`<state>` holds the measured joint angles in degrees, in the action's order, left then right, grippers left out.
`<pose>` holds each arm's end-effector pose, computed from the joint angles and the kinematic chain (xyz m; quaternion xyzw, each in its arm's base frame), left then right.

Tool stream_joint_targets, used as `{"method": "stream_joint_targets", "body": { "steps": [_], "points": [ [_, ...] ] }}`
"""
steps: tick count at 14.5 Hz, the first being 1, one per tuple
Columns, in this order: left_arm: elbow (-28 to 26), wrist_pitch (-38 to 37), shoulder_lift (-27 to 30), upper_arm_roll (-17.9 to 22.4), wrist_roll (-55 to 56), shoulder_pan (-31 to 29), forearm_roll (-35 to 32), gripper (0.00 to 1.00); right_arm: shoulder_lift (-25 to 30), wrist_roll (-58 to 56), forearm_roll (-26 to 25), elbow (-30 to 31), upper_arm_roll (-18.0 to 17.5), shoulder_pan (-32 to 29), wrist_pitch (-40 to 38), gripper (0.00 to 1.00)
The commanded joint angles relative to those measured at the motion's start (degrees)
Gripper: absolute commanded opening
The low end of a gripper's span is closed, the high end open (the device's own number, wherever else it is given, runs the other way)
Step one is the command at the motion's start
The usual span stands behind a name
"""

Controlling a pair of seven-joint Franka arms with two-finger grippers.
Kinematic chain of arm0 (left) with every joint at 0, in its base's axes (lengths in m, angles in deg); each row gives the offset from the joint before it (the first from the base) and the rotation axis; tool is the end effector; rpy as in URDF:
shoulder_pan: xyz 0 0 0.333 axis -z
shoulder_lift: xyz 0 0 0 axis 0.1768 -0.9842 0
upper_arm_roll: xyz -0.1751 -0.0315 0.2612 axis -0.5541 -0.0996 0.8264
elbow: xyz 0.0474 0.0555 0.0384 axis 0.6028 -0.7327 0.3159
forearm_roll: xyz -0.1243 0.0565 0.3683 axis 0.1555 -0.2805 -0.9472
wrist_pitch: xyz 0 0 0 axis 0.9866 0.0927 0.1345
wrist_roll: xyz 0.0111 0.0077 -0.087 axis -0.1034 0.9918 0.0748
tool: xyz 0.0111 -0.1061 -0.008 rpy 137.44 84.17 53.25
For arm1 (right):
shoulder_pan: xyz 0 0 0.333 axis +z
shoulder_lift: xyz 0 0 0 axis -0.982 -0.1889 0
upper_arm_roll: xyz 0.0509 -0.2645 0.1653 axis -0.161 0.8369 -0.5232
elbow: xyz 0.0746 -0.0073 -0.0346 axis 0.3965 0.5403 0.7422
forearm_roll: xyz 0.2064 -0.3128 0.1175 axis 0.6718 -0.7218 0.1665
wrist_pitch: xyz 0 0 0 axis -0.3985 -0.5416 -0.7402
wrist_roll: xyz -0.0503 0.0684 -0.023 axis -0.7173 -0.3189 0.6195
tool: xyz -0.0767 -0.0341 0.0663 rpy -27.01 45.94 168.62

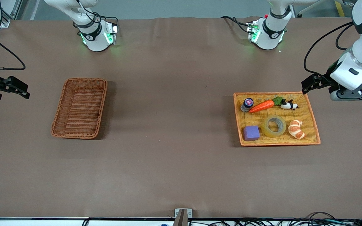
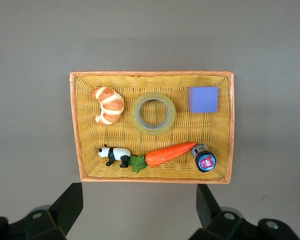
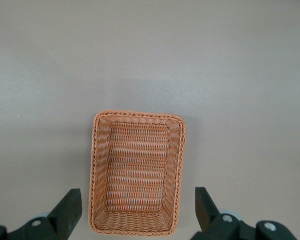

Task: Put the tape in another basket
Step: 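Move the left gripper over the yellow tape roll in the tray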

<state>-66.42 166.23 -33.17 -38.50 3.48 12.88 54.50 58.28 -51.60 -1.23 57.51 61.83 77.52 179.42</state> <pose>0.5514 -0.0674 0.5706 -1.0000 -0.0010 0.0028 0.0080 0.5661 -0.0305 0.5984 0.9993 0.0181 0.0283 0.0142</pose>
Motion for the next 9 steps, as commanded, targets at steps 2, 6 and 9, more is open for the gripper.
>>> {"method": "stream_joint_targets", "body": {
  "steps": [2, 6, 9],
  "points": [
    [-0.41, 0.79, 0.05, 0.15, -0.34, 0.21, -1.04, 1.0, 0.44, -0.5, 0.53, 0.39, -0.12, -0.08, 0.12, 1.0],
    [-0.49, 0.61, -0.39, 0.15, -0.78, -0.23, -0.51, 1.0, 0.44, -0.41, 0.53, 0.3, -0.12, -0.16, 0.21, 1.0],
    [-1.02, 0.96, -2.14, 0.67, -1.04, -0.15, -0.69, 0.99, 0.44, -0.41, 0.53, 0.3, -0.12, -0.16, 0.21, 1.0]
  ]
}}
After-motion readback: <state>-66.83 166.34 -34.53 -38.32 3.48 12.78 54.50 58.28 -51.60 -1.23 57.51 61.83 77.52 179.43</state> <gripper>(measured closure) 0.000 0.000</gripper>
